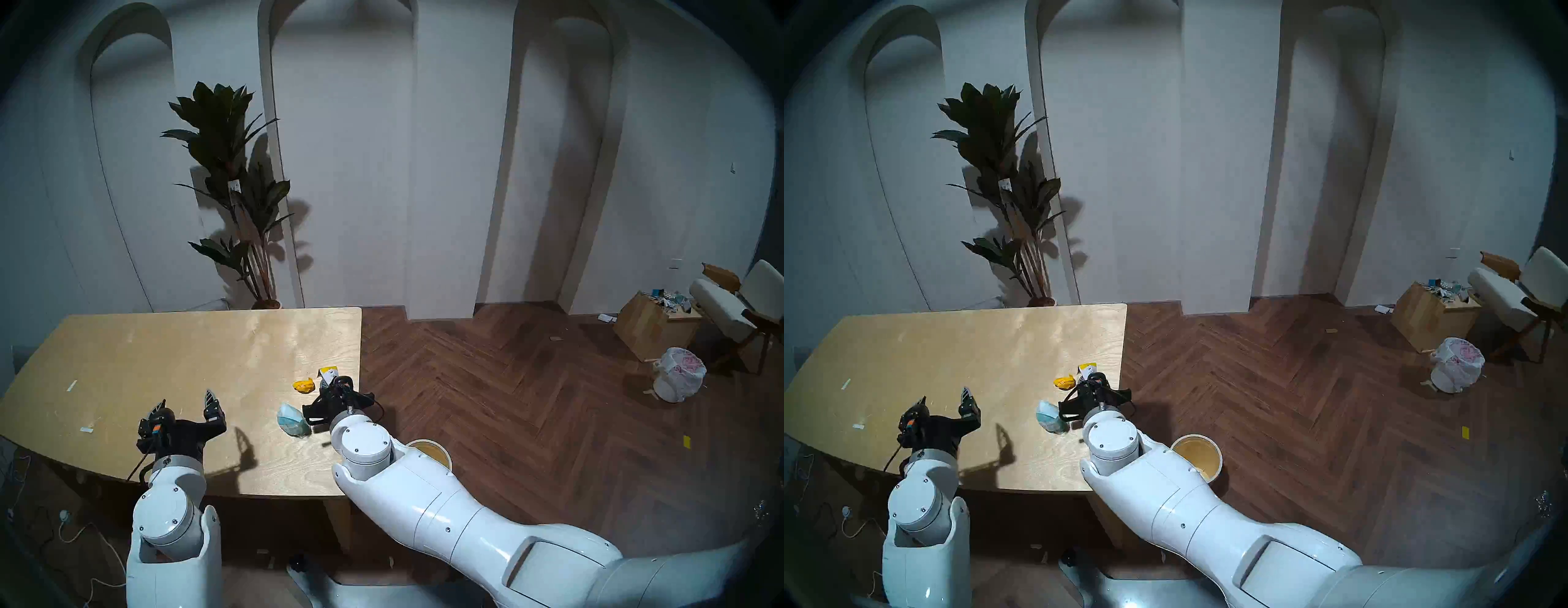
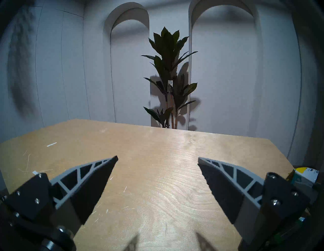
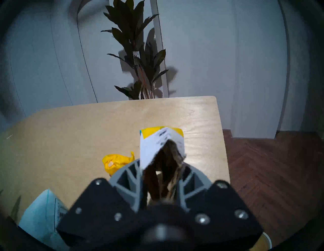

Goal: Put the trash into the trash bin on the ground

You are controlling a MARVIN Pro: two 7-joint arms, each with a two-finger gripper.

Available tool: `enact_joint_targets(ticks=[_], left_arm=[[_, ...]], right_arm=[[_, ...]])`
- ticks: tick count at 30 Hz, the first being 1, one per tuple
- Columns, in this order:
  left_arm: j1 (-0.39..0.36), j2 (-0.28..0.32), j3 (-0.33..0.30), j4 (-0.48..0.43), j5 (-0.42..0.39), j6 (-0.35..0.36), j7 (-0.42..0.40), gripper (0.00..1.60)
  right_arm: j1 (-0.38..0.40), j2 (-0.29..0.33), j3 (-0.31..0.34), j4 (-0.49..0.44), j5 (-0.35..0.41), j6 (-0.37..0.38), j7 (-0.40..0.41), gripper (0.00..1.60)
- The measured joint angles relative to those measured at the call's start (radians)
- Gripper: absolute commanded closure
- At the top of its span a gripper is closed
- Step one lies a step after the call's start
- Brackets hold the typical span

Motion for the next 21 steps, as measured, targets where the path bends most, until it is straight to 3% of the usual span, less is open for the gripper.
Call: enact_joint_targets(ticks=[9,21], left_arm=[[-0.012,0.003,0.026,0.010,0.005,0.000,-0.007,0.00],[-0.022,0.006,0.033,0.018,0.014,0.000,-0.007,0.00]], right_arm=[[0.000,0.009,0.039,-0.060,0.016,-0.106,-0.044,1.60],[0.014,0.113,0.162,-0.110,0.056,-0.158,-0.070,1.60]])
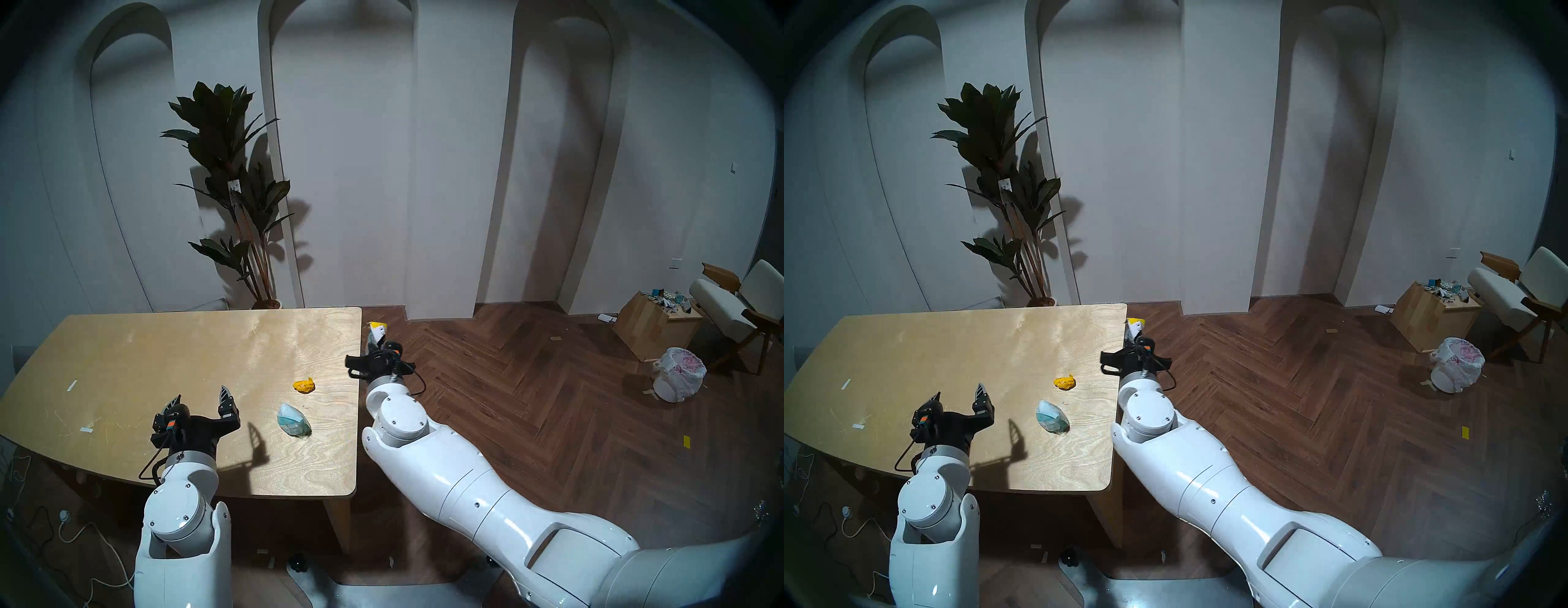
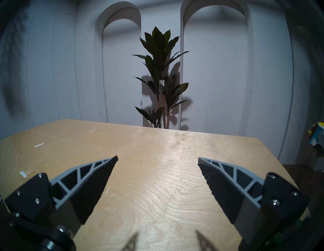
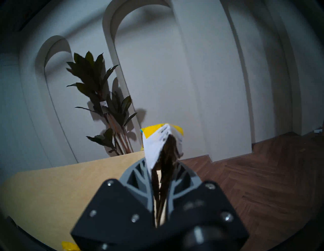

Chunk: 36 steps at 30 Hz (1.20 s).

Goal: Put the trash into the trash bin on the ground

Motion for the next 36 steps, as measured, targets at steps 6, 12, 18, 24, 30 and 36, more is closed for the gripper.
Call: enact_joint_targets(ticks=[6,12,18,24,30,36], left_arm=[[-0.002,0.000,-0.001,0.001,0.002,0.000,0.002,0.00],[-0.003,0.001,-0.002,0.002,0.004,0.000,0.003,0.00],[-0.004,0.001,-0.002,0.002,0.005,0.000,0.004,0.00],[-0.005,0.001,-0.002,0.004,0.006,0.000,0.004,0.00],[-0.005,0.001,-0.002,0.005,0.006,0.000,0.004,0.00],[-0.006,0.002,-0.002,0.007,0.007,0.000,0.004,0.00]], right_arm=[[0.022,0.036,0.036,0.063,0.022,-0.017,0.034,1.60],[0.050,0.047,0.050,0.188,0.038,-0.030,0.077,1.60],[0.090,0.037,0.058,0.334,0.050,-0.029,0.104,1.60],[0.141,0.012,0.061,0.471,0.056,-0.029,0.122,1.60],[0.188,-0.016,0.050,0.573,0.045,-0.029,0.133,1.60],[0.232,-0.046,0.037,0.657,0.035,-0.028,0.142,1.60]])
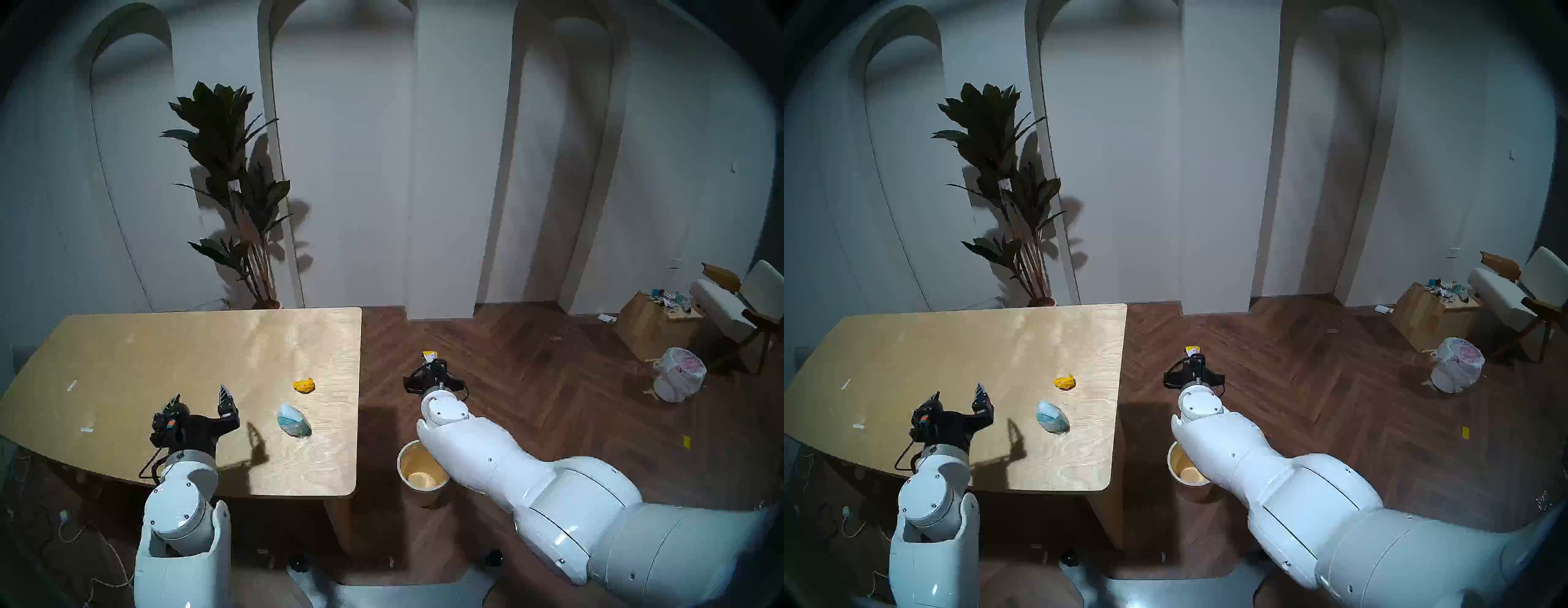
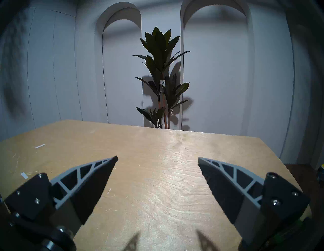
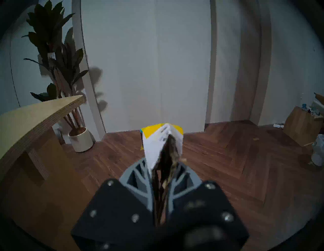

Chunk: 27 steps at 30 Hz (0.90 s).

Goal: Put the trash into the trash bin on the ground

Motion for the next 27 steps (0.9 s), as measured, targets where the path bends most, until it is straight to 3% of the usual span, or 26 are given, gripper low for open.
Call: enact_joint_targets(ticks=[12,27], left_arm=[[-0.001,0.000,0.000,0.002,0.001,0.000,0.000,0.00],[-0.002,0.000,0.000,0.003,0.002,0.000,0.000,0.00]], right_arm=[[0.062,-0.038,-0.011,0.128,-0.009,0.000,0.025,1.60],[0.104,-0.066,-0.015,0.207,-0.016,-0.004,0.039,1.60]])
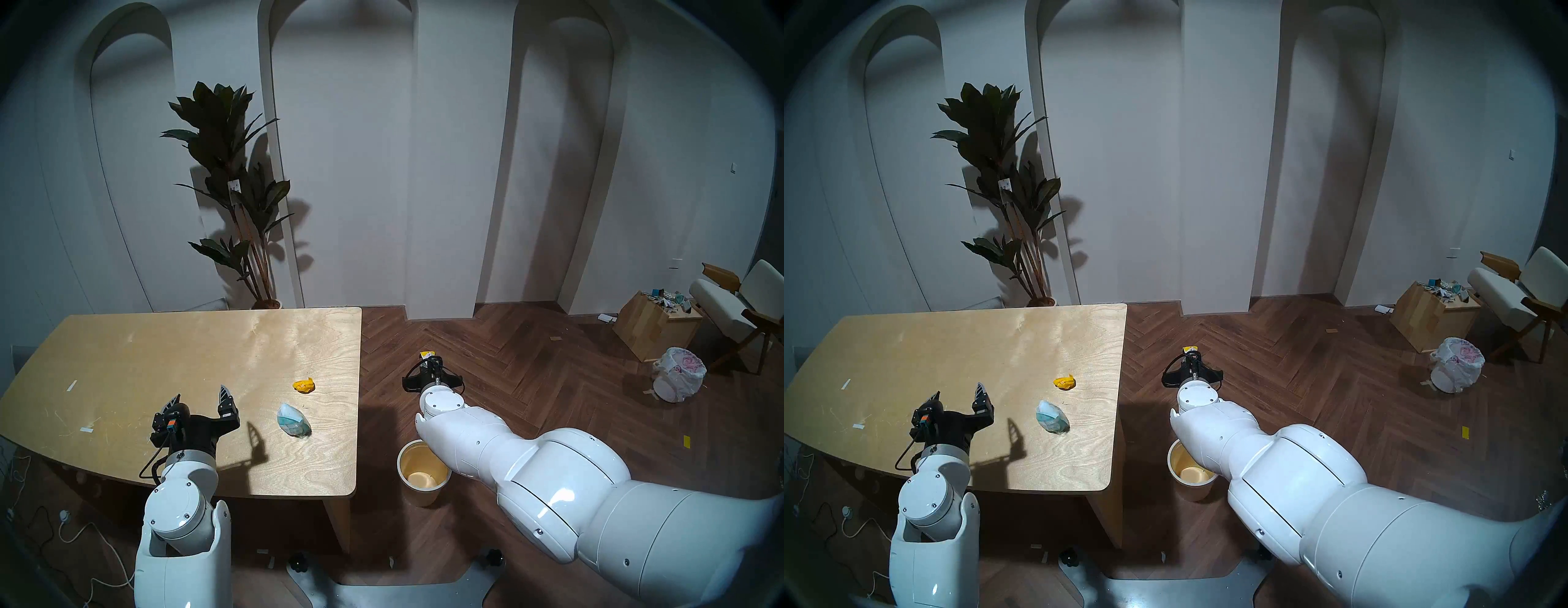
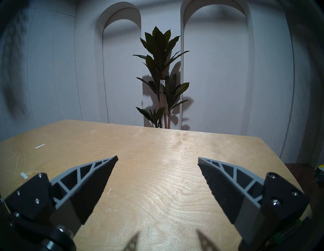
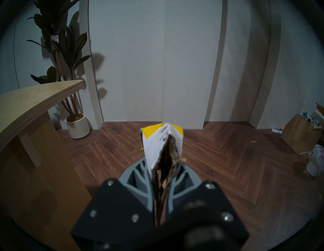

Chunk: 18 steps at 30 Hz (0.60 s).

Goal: Put the trash into the trash bin on the ground

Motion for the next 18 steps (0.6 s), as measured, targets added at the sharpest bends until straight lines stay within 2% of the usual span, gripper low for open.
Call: enact_joint_targets(ticks=[18], left_arm=[[-0.001,0.000,0.000,0.001,0.001,0.000,0.000,0.00]], right_arm=[[0.019,-0.012,0.018,0.033,-0.004,-0.027,0.016,1.60]])
